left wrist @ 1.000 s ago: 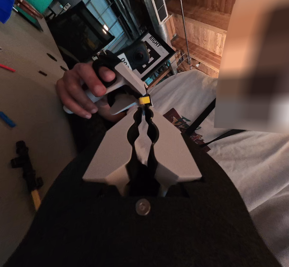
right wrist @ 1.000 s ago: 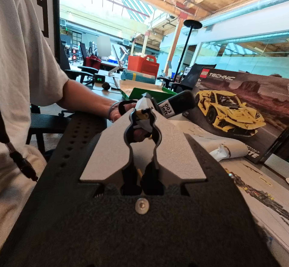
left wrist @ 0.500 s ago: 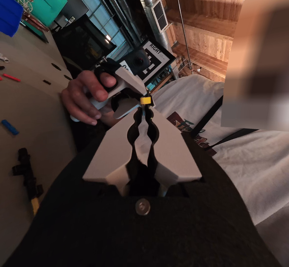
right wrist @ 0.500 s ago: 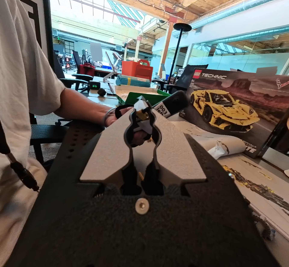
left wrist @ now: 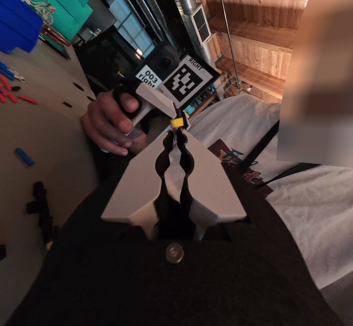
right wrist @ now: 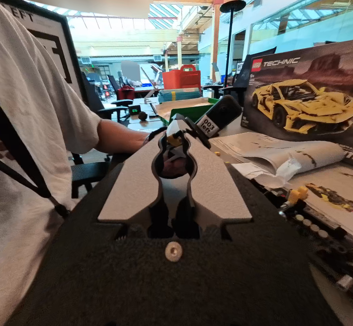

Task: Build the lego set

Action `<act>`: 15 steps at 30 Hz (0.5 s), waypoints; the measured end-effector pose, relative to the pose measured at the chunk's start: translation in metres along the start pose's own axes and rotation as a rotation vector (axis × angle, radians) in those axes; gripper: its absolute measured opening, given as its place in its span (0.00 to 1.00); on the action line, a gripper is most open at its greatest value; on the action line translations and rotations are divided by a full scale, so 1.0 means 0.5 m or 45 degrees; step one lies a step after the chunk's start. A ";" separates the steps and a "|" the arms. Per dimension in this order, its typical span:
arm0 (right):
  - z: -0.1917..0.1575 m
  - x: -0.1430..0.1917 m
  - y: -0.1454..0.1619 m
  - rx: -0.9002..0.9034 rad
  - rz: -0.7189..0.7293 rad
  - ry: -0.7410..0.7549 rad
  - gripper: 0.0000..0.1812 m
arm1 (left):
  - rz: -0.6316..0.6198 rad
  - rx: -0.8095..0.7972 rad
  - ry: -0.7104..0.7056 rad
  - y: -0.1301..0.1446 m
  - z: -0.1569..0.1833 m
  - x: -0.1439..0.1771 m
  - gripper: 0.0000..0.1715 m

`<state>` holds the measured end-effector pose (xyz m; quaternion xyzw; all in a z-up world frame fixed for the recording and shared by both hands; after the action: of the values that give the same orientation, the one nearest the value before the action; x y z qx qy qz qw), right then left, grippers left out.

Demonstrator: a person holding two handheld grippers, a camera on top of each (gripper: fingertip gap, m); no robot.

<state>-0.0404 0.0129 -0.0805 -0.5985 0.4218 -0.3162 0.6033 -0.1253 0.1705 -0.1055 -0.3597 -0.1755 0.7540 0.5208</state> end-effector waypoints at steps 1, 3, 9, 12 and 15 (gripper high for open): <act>0.003 0.001 -0.001 -0.014 0.007 -0.006 0.08 | -0.008 -0.033 -0.039 -0.003 0.002 0.001 0.00; 0.010 0.006 0.000 -0.025 -0.005 0.002 0.09 | -0.093 -0.193 -0.220 -0.008 0.008 0.006 0.01; 0.086 0.017 0.045 -0.422 -0.353 0.043 0.14 | -0.560 -1.083 -0.971 -0.011 0.056 0.008 0.00; 0.104 0.015 0.053 -0.766 -0.365 -0.202 0.14 | -0.821 -1.465 -1.163 0.012 0.066 -0.009 0.00; 0.116 0.012 0.064 -1.013 -0.374 -0.390 0.15 | -0.963 -1.673 -1.145 0.041 0.066 -0.036 0.01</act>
<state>0.0097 0.0366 -0.1174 -0.8774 0.3268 -0.1194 0.3304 -0.1593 0.1498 -0.0899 -0.1735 -0.8694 0.3479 0.3050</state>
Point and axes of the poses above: each gripper's, where its closed fingertips meet, x back along the fingers, y out of its underside, z = x × y across the jaws, the point moved 10 cm from there along x, back along the fingers, and after that the axes turned 7 degrees about y, right-handed, at the moved point
